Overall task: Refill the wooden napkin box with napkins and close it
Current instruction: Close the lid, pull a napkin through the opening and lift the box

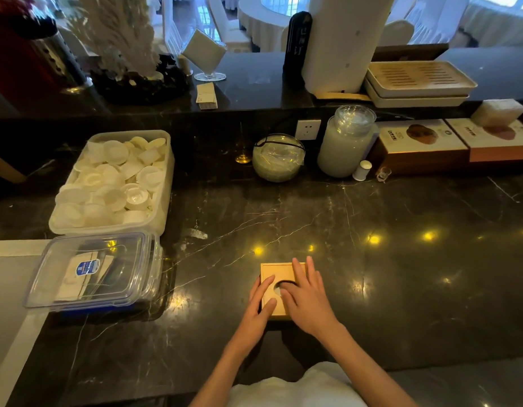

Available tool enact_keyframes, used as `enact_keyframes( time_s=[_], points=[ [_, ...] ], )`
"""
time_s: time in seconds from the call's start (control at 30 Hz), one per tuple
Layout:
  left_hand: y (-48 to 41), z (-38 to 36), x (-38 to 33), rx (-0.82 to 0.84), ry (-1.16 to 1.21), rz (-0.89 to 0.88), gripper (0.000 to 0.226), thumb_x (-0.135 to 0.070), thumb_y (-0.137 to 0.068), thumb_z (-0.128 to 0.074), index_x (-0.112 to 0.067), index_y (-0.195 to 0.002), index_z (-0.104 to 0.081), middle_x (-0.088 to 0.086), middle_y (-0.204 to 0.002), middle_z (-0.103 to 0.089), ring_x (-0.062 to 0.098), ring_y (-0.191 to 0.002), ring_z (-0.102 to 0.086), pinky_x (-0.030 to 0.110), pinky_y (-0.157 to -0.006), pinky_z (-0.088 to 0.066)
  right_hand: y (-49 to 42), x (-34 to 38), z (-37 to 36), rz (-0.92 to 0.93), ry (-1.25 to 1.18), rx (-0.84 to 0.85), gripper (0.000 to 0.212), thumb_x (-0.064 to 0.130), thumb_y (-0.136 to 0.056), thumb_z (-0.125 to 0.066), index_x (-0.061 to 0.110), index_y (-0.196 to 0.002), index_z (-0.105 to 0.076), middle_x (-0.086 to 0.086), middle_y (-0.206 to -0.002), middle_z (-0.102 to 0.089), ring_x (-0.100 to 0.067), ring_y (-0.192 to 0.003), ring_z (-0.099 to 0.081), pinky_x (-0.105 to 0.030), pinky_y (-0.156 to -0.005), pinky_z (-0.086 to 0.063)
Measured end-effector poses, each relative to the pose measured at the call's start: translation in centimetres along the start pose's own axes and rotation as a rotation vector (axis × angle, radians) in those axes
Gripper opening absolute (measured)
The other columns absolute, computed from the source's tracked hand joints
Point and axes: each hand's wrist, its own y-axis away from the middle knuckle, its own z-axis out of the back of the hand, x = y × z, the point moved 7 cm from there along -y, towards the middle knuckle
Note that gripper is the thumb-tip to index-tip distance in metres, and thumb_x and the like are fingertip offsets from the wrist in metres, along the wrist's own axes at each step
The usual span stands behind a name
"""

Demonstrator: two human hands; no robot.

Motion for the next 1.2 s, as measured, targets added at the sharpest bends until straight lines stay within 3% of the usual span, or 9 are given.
enact_keyframes(
  time_s=[0.17,0.33,0.6,0.93,1.07,1.2],
  points=[
    [0.1,-0.1,0.0,-0.002,-0.007,0.001,0.050,-0.044,-0.098,-0.046,-0.048,-0.146,-0.031,-0.016,-0.162,-0.009,-0.004,-0.142,-0.008,0.026,-0.110,-0.017,-1.0,0.3,-0.8,-0.025,0.085,0.034,0.043,0.044,-0.102,-0.025,0.030,-0.120,-0.063,-0.004,-0.165,0.008,-0.032,-0.144,0.031,-0.051,-0.117,0.013],
    [-0.1,0.0,0.4,-0.004,-0.013,-0.007,0.049,-0.045,-0.098,-0.047,-0.050,-0.145,-0.032,-0.016,-0.162,-0.009,-0.004,-0.143,-0.006,0.027,-0.111,-0.016,-0.3,0.6,-0.2,0.001,0.051,-0.007,0.040,0.041,-0.103,-0.029,0.029,-0.120,-0.064,-0.004,-0.165,0.002,-0.029,-0.144,0.030,-0.045,-0.116,0.013],
    [0.0,-0.2,0.2,-0.017,-0.021,-0.009,0.047,-0.044,-0.099,-0.045,-0.053,-0.143,-0.032,-0.016,-0.162,-0.008,-0.002,-0.143,-0.005,0.030,-0.112,-0.016,-0.4,0.5,0.7,0.021,-0.043,-0.059,0.026,0.037,-0.099,-0.048,0.029,-0.112,-0.069,-0.003,-0.165,-0.010,-0.023,-0.149,0.022,-0.043,-0.118,0.004],
    [0.6,-0.2,-0.5,-0.024,-0.045,-0.002,0.047,-0.042,-0.100,-0.045,-0.049,-0.145,-0.032,-0.016,-0.162,-0.010,-0.005,-0.141,-0.007,0.027,-0.110,-0.016,-1.7,0.4,1.2,0.009,0.023,-0.095,0.011,0.032,-0.092,-0.062,0.027,-0.095,-0.072,-0.002,-0.161,-0.025,-0.022,-0.151,0.010,-0.044,-0.121,-0.001],
    [0.3,0.0,-0.9,-0.063,-0.077,-0.007,0.045,-0.029,-0.101,-0.049,-0.050,-0.138,-0.038,-0.012,-0.160,-0.008,0.005,-0.145,-0.009,0.034,-0.115,-0.016,-0.2,-1.2,1.8,0.052,-0.103,-0.174,0.005,0.029,-0.091,-0.065,0.031,-0.092,-0.069,0.001,-0.157,-0.035,-0.017,-0.151,0.001,-0.038,-0.119,-0.007],
    [-0.2,0.1,-2.4,-0.156,-0.188,-0.037,0.032,-0.015,-0.097,-0.054,-0.036,-0.121,-0.054,-0.011,-0.158,-0.008,0.014,-0.148,-0.010,0.035,-0.116,-0.018,1.3,-2.2,1.8,0.105,-0.234,-0.280,0.005,0.024,-0.090,-0.067,0.028,-0.092,-0.070,0.000,-0.153,-0.042,-0.013,-0.152,-0.008,-0.032,-0.115,-0.019]
  ],
)
